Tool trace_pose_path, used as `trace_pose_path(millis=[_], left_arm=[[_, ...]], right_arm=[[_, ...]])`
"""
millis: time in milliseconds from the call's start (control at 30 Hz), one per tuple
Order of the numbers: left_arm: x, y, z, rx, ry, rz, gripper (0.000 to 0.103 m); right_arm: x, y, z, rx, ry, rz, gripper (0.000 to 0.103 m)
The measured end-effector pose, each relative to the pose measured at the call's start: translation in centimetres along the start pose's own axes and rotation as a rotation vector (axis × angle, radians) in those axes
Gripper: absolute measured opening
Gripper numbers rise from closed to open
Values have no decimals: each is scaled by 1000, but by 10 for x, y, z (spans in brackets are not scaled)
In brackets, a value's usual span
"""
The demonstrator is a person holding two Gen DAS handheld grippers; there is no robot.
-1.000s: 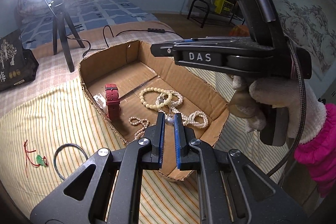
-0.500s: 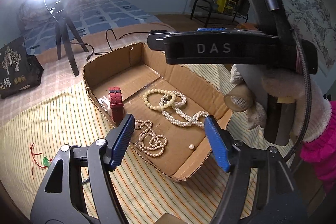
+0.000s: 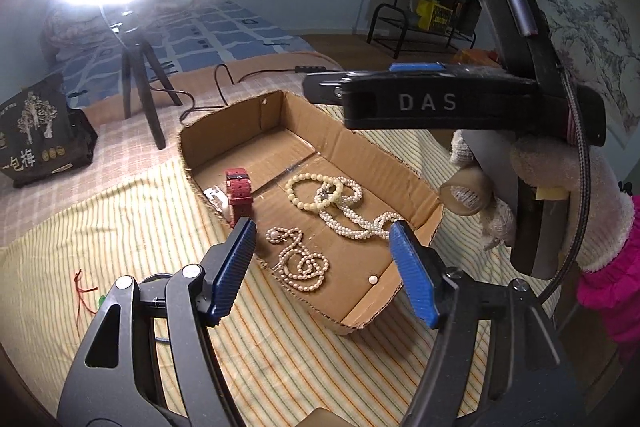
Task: Organize jewelry
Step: 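Move both open tools from the box back toward the jade pendant and bangle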
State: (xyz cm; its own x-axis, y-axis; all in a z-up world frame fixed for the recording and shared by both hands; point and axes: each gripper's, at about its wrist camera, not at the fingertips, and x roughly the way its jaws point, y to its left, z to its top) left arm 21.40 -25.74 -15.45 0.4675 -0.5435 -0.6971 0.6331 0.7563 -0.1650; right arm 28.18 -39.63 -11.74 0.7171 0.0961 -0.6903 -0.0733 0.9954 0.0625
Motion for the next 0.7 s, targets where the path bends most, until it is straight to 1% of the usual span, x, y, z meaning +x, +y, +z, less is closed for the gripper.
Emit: trace_pose_path(millis=[467,700], left_arm=[[-47,25,-8,-22,-62,27,71],[-73,52,-18,-70,-82,48,71]], right_arm=[[-20,21,3,-8,-5,-16,103],[-25,35,2,-14,-2,-18,103]])
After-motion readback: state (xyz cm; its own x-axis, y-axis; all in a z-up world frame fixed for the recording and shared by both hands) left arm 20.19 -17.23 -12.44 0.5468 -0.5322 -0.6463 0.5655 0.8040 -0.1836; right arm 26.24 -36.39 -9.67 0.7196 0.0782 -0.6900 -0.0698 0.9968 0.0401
